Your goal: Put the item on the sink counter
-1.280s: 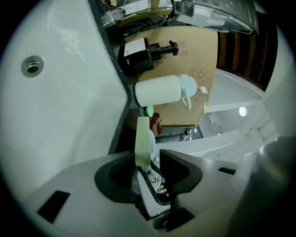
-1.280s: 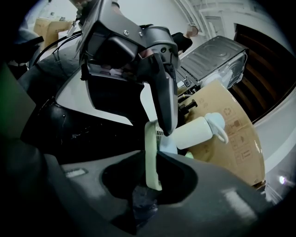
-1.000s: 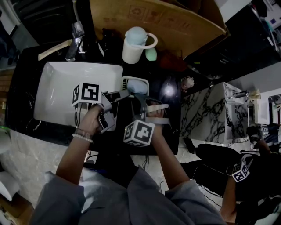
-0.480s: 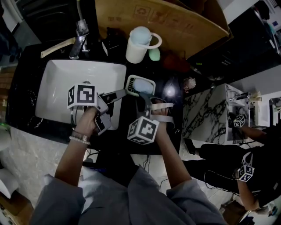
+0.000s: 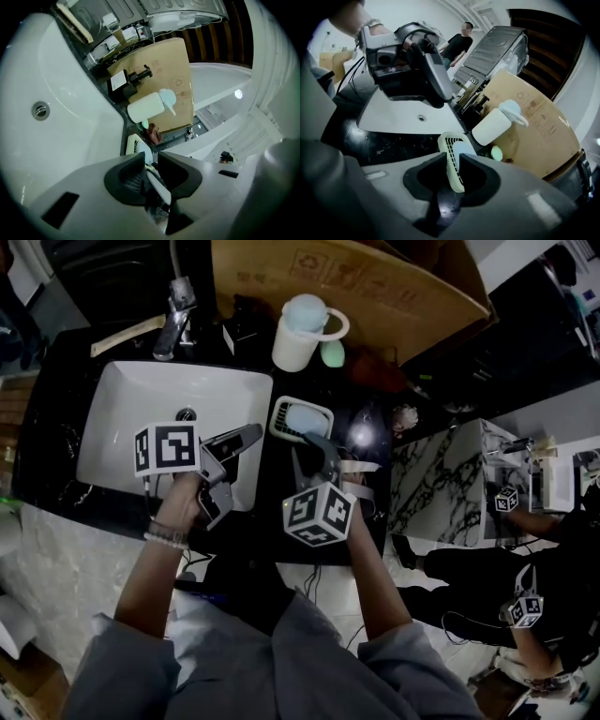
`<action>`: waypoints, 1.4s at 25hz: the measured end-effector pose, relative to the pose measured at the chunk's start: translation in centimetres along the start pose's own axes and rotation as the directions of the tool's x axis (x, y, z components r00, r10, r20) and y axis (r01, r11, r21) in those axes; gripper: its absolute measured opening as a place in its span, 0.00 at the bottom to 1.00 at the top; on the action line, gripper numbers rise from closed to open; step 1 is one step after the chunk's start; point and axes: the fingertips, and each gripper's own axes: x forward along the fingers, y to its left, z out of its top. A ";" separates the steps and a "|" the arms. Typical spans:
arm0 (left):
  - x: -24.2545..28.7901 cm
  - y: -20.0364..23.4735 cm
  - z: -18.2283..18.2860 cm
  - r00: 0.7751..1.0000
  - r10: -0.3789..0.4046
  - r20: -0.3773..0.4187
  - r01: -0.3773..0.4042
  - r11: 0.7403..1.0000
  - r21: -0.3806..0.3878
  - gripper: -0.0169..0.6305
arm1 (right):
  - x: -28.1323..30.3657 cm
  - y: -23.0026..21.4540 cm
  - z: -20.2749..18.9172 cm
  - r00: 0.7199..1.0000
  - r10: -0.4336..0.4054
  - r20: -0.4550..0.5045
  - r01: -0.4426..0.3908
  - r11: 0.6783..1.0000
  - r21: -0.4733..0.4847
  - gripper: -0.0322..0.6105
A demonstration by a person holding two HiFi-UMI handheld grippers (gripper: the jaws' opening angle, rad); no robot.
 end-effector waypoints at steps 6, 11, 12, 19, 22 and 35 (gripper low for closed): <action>-1.5 -1.4 0.4 0.998 0.038 0.056 -0.043 0.994 0.102 0.04 | -3.5 -2.7 1.6 0.990 -0.084 0.114 0.045 0.951 0.307 0.06; -2.8 -4.6 0.5 0.995 -0.005 0.102 -0.017 0.978 0.206 0.03 | -7.1 -5.1 2.8 0.966 -0.172 0.193 0.040 0.837 0.546 0.05; -3.1 -5.3 0.3 0.994 -0.006 0.105 -0.019 0.971 0.238 0.03 | -7.9 -5.5 2.9 0.960 -0.193 0.204 0.041 0.814 0.579 0.05; -5.2 -8.8 -0.5 0.988 0.023 0.150 -0.084 0.903 0.421 0.03 | -12.3 -6.2 3.5 0.930 -0.246 0.272 -0.025 0.698 0.716 0.05; -6.0 -10.3 -0.9 0.986 0.004 0.166 -0.079 0.890 0.449 0.03 | -13.8 -6.1 4.1 0.920 -0.255 0.297 -0.044 0.686 0.726 0.05; -9.6 -14.6 -2.9 0.974 -0.006 0.225 -0.117 0.839 0.531 0.03 | -19.6 -5.9 6.4 0.873 -0.304 0.381 -0.069 0.697 0.714 0.05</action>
